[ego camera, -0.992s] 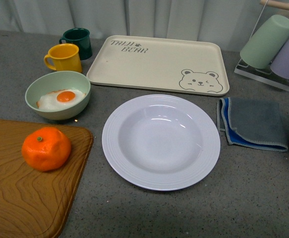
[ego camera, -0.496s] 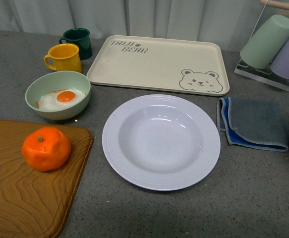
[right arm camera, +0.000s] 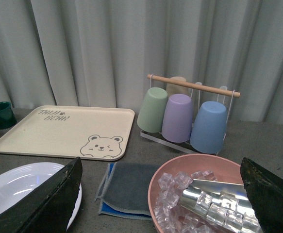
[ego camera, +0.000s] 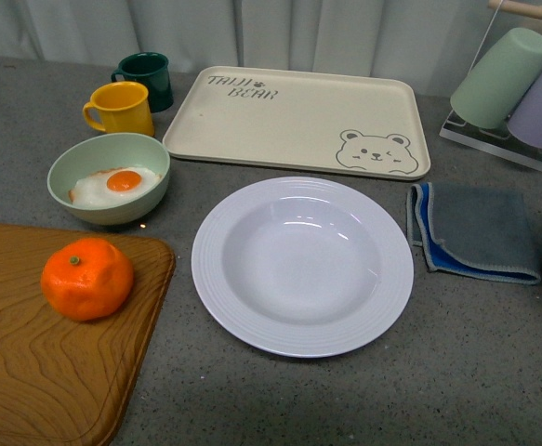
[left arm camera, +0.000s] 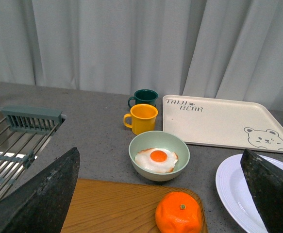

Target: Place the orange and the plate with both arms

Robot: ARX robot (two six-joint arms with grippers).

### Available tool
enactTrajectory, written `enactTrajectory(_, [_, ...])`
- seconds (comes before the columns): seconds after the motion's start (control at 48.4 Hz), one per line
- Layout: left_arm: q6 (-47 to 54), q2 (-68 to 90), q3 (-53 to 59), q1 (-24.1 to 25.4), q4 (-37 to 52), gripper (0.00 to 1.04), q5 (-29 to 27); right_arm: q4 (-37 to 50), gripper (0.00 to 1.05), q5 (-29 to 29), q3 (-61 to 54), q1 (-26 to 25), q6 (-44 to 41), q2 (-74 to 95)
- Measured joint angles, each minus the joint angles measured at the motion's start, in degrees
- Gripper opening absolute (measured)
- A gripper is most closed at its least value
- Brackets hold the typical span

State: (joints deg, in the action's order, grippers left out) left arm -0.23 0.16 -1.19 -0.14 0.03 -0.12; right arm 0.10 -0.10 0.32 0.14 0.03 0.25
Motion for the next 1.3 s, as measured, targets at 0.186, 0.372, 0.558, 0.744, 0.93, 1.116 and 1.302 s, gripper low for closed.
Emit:
enactTrajectory(0.186, [0.0, 0.0, 0.0, 0.0, 0.0, 0.98, 0.0, 0.0, 0.95, 0.0, 0.0, 0.0, 0.0, 0.0])
enactTrajectory(0.372, [0.0, 0.0, 0.0, 0.0, 0.0, 0.98, 0.0, 0.0, 0.95, 0.0, 0.0, 0.0, 0.0, 0.0])
enactTrajectory(0.558, [0.0, 0.0, 0.0, 0.0, 0.0, 0.98, 0.0, 0.0, 0.95, 0.0, 0.0, 0.0, 0.0, 0.0])
enactTrajectory(0.744, [0.0, 0.0, 0.0, 0.0, 0.0, 0.98, 0.0, 0.0, 0.95, 0.0, 0.0, 0.0, 0.0, 0.0])
enactTrajectory(0.93, [0.0, 0.0, 0.0, 0.0, 0.0, 0.98, 0.0, 0.0, 0.95, 0.0, 0.0, 0.0, 0.0, 0.0])
enactTrajectory(1.116, [0.0, 0.0, 0.0, 0.0, 0.0, 0.98, 0.0, 0.0, 0.95, 0.0, 0.0, 0.0, 0.0, 0.0])
enactTrajectory(1.302, [-0.72, 4.39, -1.92, -2.01, -5.95, 0.98, -9.6, -0.02, 0.95, 0.0, 0.0, 0.0, 0.0, 0.0])
